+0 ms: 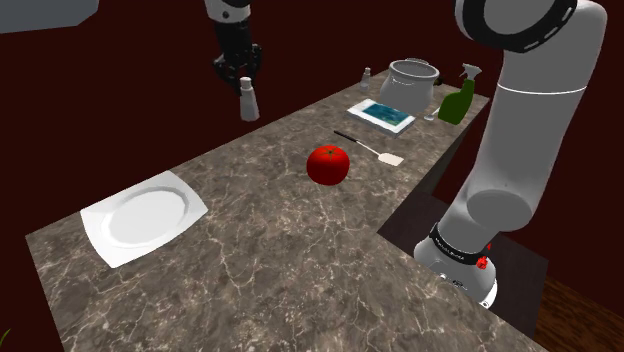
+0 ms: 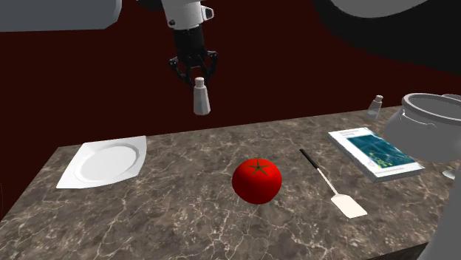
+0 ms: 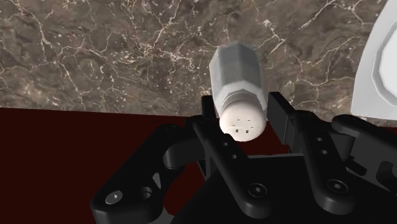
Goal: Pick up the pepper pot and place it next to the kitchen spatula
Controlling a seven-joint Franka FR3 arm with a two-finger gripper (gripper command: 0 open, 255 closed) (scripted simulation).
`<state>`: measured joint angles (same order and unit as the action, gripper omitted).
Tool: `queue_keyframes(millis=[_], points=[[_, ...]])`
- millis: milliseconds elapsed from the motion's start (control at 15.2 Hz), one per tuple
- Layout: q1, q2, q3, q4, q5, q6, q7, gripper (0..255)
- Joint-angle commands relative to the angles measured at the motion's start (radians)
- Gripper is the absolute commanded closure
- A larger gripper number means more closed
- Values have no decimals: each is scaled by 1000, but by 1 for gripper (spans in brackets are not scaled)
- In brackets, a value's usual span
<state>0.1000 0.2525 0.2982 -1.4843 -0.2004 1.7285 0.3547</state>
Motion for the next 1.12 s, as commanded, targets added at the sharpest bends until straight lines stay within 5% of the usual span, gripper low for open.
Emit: queue_keyframes(millis=[0, 1056], points=[[-35, -46, -14, -61, 16, 24, -45, 255], [-248, -265, -179, -341, 86, 138, -419, 255]])
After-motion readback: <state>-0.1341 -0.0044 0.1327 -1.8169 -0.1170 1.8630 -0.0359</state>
